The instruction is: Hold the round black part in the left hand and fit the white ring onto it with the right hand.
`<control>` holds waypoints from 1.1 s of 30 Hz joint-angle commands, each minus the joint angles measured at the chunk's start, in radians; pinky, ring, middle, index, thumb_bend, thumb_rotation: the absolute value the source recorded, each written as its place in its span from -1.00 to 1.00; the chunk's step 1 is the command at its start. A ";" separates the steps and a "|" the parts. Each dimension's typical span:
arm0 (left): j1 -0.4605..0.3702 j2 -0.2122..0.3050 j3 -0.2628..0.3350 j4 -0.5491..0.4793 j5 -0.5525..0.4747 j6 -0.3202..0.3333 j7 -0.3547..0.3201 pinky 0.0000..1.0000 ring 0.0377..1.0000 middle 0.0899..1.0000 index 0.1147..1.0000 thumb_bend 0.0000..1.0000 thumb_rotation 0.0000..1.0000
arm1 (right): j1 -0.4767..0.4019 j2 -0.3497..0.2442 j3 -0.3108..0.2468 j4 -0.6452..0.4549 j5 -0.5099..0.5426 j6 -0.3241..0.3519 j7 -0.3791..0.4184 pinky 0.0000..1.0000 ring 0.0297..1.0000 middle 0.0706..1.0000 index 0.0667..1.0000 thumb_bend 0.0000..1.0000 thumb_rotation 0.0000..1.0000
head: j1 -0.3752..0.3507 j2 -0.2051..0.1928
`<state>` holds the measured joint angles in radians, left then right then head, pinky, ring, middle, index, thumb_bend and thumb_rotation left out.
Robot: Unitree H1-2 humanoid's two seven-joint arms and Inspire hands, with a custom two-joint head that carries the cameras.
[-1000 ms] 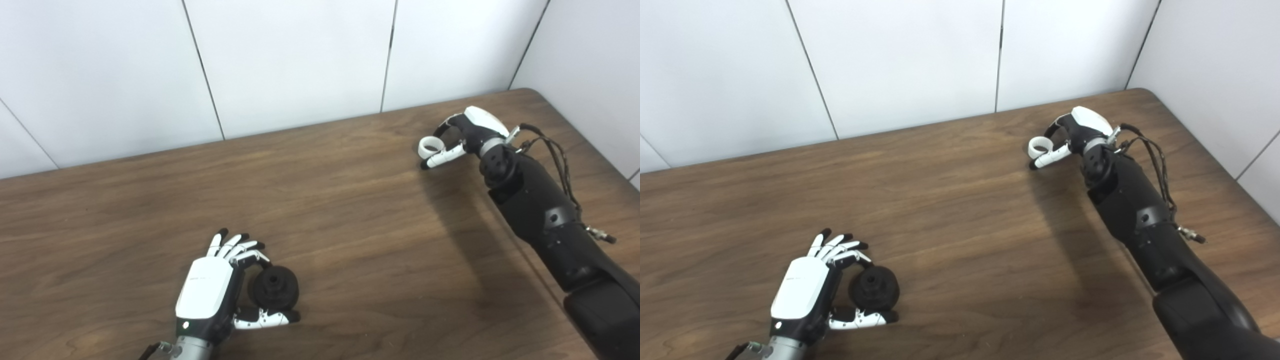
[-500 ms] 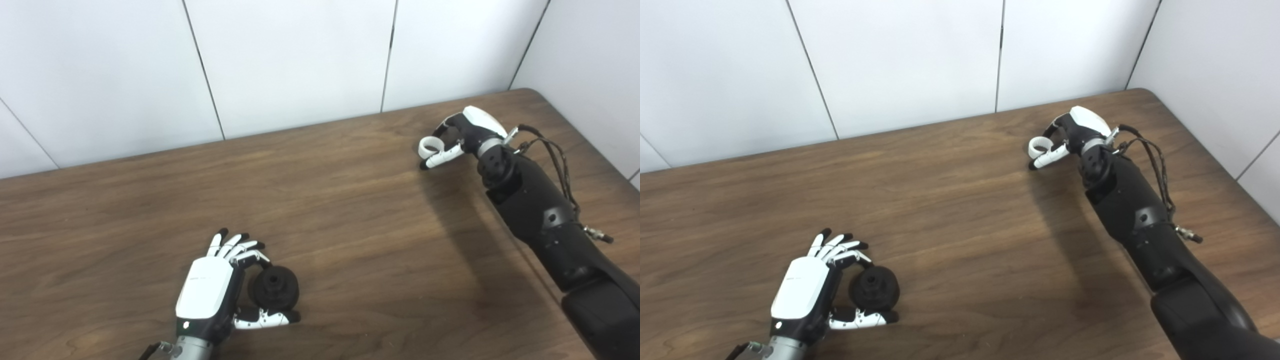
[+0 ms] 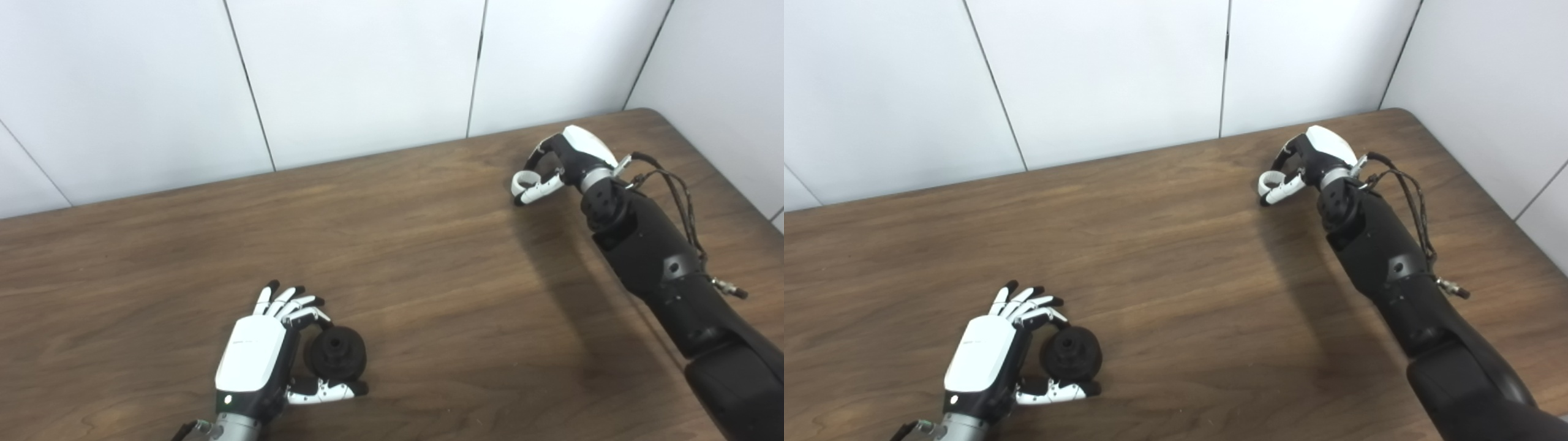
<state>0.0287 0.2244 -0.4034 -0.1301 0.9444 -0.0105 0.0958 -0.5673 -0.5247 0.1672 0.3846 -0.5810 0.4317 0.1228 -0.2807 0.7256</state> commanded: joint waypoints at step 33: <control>0.020 -0.015 -0.031 0.017 0.064 0.026 -0.017 1.00 0.75 0.50 -0.17 0.05 -0.89 | 0.096 0.009 0.073 -0.622 -0.011 0.034 0.240 0.79 0.82 0.59 -0.11 0.05 -0.72 | 0.078 0.002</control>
<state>0.0291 0.2048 -0.4198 -0.1330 0.9821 0.0047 0.1011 -0.4423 -0.5200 0.2437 -0.1835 -0.5773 0.4548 0.3392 -0.2041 0.7271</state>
